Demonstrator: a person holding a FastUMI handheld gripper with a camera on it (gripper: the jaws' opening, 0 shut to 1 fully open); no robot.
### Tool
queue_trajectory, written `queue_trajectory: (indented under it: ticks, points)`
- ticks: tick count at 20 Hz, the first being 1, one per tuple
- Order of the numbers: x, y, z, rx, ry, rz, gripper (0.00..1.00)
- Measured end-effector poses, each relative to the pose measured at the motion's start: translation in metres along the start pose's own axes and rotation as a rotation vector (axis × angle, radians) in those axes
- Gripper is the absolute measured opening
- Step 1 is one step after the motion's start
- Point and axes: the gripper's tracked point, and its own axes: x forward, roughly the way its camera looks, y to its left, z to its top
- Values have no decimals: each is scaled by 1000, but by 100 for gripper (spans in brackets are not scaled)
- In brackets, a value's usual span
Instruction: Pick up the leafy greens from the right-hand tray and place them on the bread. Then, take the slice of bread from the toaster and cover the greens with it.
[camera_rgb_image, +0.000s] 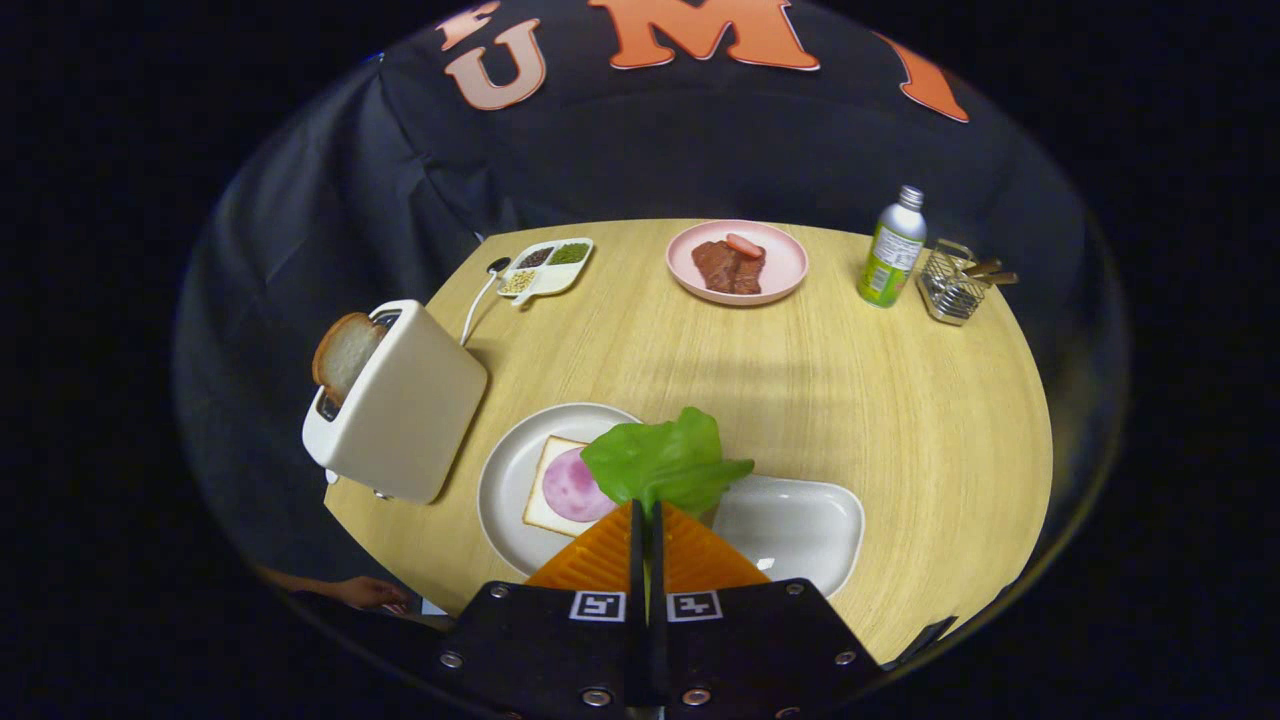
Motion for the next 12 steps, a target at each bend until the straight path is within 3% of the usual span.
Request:
queue_trajectory:
  ticks: [6, 12]
  points:
    - [28, 50, -2, -61, 54, 83, 1]
    - [62, 66, -15, -84, 140, 113, 1]
